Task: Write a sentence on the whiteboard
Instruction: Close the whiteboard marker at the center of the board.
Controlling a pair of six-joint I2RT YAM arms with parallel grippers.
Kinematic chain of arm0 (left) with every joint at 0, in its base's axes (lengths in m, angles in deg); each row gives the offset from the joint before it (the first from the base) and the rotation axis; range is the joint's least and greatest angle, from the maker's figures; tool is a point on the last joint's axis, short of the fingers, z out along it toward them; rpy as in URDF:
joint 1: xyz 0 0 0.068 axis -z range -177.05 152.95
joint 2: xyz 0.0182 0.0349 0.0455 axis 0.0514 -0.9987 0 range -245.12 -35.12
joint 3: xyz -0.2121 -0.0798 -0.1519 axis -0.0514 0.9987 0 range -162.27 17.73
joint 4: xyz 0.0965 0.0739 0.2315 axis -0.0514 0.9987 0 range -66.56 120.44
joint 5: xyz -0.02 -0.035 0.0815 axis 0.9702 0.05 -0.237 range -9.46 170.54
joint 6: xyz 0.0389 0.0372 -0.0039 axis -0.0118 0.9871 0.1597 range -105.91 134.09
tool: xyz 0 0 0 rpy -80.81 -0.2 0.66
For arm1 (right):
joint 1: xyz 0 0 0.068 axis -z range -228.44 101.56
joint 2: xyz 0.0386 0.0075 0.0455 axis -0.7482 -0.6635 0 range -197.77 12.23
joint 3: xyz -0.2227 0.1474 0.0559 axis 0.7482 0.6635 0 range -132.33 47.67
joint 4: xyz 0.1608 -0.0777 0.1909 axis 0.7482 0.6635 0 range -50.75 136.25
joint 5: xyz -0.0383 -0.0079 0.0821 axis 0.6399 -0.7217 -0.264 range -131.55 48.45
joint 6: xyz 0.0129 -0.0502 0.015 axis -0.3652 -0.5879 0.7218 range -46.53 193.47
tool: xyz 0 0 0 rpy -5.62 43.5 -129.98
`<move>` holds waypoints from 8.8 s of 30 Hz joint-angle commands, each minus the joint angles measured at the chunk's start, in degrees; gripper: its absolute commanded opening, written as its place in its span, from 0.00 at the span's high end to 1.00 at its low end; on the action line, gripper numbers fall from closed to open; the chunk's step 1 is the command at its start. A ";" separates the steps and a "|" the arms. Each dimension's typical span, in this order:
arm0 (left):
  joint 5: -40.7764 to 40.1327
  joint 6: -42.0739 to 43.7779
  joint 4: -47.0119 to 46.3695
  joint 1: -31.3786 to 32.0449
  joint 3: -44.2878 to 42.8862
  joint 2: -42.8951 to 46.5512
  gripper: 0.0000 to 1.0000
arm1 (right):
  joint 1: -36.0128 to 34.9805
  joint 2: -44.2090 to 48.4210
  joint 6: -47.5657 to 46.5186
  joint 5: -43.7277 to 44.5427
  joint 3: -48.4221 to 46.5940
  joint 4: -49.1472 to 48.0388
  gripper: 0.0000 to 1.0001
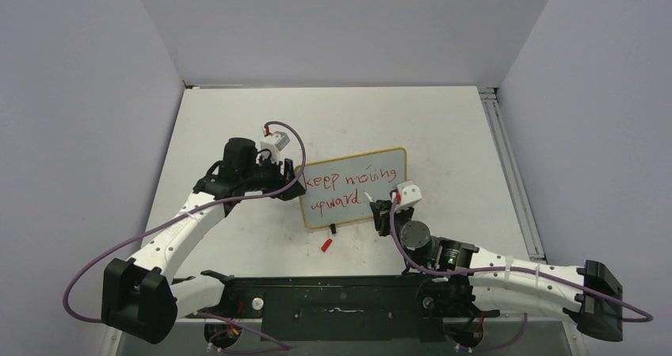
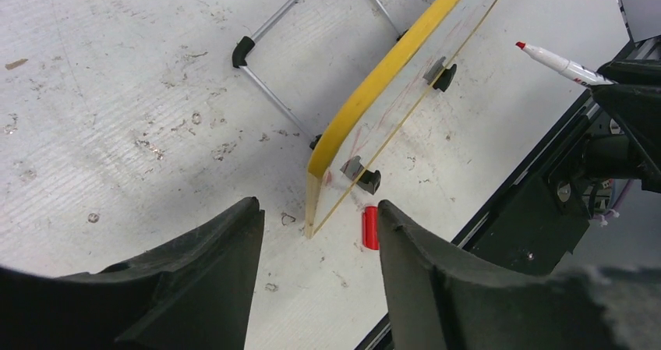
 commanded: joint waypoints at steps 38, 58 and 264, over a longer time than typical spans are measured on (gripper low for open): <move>-49.58 -22.45 -5.71 49.01 8.64 -2.05 0.46 | -0.35 13.42 0.24 -3.35 -12.93 22.96 0.95; -49.23 -21.17 -10.09 48.01 8.83 -14.15 0.64 | -0.35 13.19 1.10 -2.39 -12.72 23.41 0.95; -2.52 11.67 -1.42 33.98 7.67 24.64 1.00 | 23.48 -14.00 10.52 -97.00 -16.67 9.61 0.95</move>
